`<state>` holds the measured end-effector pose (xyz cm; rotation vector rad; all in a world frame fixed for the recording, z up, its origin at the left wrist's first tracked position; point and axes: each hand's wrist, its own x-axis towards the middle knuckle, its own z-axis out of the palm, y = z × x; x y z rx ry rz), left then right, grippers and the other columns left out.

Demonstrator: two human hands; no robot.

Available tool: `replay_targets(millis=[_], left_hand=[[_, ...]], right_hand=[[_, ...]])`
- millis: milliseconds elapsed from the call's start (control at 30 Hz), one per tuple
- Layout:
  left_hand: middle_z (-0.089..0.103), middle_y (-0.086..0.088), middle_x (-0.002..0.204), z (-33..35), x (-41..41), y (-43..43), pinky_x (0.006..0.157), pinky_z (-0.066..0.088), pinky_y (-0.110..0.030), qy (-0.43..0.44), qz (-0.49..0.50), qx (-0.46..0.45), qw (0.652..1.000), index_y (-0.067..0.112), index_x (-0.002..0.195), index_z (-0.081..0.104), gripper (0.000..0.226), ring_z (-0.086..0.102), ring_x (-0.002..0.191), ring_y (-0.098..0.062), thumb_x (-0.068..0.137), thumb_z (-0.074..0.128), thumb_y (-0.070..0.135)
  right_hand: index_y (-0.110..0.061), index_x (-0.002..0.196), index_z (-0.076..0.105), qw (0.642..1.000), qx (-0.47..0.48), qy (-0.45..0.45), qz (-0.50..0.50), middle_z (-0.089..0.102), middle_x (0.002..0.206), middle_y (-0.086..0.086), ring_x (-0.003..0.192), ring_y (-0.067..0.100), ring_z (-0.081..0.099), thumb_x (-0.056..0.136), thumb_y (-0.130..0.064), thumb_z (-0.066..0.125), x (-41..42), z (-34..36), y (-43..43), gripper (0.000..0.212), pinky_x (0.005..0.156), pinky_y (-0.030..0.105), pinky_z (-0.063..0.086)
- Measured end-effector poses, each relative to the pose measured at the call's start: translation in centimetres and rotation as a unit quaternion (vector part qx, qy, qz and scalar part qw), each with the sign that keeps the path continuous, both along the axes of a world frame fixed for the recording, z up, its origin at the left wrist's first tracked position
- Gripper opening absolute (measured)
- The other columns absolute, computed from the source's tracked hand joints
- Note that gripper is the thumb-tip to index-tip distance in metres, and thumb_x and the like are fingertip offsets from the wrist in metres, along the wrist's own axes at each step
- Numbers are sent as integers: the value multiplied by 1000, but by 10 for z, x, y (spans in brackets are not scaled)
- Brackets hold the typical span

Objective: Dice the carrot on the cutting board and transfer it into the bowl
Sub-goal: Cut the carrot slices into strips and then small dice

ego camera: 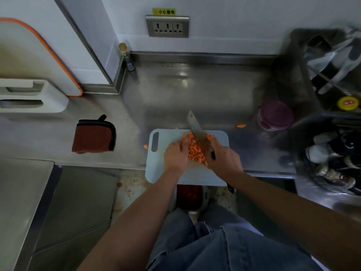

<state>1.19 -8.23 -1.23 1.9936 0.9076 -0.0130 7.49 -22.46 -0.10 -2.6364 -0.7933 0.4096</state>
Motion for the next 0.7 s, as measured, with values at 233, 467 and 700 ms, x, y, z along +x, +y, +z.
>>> replay_targets(millis=[233, 467, 700], left_hand=[[71, -13, 82, 19, 12, -26, 73, 56, -41, -25, 51, -77, 995, 6, 85, 69, 39, 68, 78, -30, 98, 50, 38], [52, -9, 60, 16, 0, -15, 61, 49, -43, -10, 133, -134, 982, 12, 60, 49, 38, 56, 65, -32, 97, 45, 18], [53, -5, 56, 28, -8, -17, 36, 36, -19, -50, 181, -225, 956, 10, 70, 58, 35, 48, 47, -16, 100, 40, 14]], right_hand=[[-29, 145, 31, 992, -40, -72, 98, 58, 117, 7, 101, 31, 60, 97, -22, 46, -12, 8, -1, 51, 65, 32, 35], [-30, 148, 32, 992, 65, 40, 105, 41, 143, 1, 130, 23, 43, 100, -43, 38, -5, 3, -16, 50, 91, 39, 44], [-45, 148, 13, 970, 104, 147, 162, -13, 161, -10, 147, 10, -17, 97, -54, 17, -6, -18, -1, 52, 118, 36, -6]])
